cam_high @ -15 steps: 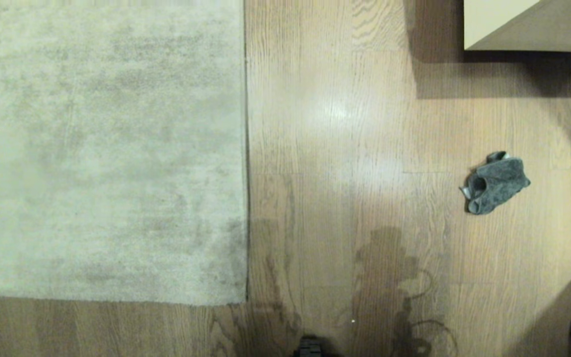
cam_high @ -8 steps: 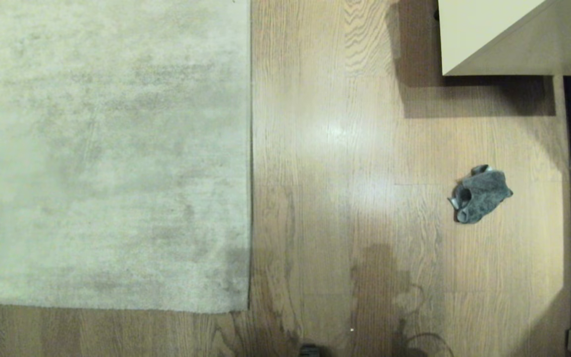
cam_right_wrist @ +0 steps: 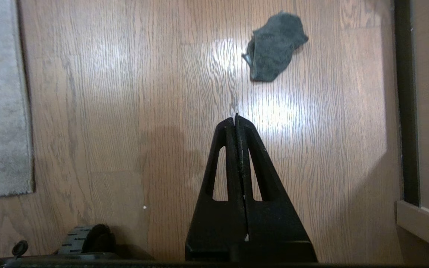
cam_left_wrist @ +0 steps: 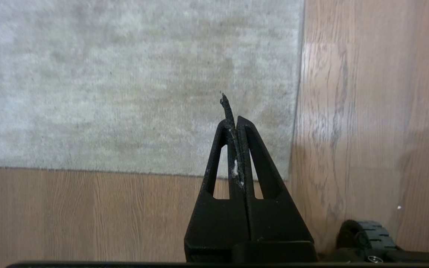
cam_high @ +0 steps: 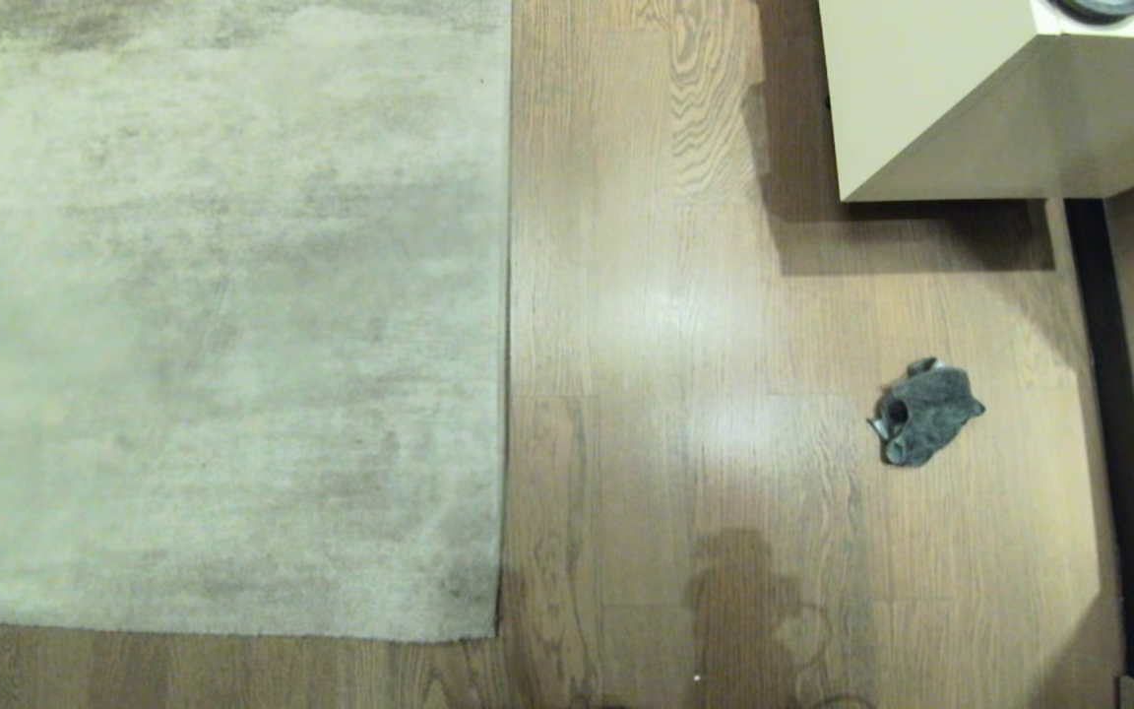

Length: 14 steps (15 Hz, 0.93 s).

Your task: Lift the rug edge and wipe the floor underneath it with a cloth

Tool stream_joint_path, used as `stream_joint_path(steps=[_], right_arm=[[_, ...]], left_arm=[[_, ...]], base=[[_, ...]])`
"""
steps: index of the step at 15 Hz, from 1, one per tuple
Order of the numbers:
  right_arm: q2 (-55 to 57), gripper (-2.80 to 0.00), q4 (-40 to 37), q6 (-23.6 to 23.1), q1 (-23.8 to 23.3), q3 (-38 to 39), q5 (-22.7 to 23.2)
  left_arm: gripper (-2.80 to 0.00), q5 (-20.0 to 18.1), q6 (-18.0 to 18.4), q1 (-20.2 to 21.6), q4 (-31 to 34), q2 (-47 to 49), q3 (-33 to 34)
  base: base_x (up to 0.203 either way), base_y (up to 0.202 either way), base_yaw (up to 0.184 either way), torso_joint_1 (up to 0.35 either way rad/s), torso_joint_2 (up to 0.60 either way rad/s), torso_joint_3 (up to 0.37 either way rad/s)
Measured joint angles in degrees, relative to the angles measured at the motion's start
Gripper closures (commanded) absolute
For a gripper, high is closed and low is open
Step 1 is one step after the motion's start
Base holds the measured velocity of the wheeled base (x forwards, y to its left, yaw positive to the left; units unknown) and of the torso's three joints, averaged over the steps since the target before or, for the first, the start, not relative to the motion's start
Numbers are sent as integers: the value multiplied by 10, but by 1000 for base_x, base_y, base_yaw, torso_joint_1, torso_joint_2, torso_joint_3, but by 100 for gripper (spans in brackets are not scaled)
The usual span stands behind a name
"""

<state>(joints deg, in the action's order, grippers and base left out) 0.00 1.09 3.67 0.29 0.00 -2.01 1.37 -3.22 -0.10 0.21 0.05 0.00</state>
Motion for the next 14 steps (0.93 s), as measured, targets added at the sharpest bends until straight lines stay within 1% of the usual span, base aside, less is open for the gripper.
stream_joint_path(steps=[14], right_arm=[[0, 0, 0, 0, 0, 0, 0]], left_arm=[[0, 0, -2, 0, 0, 0, 0]], base=[[0, 0, 0, 2, 2, 202]])
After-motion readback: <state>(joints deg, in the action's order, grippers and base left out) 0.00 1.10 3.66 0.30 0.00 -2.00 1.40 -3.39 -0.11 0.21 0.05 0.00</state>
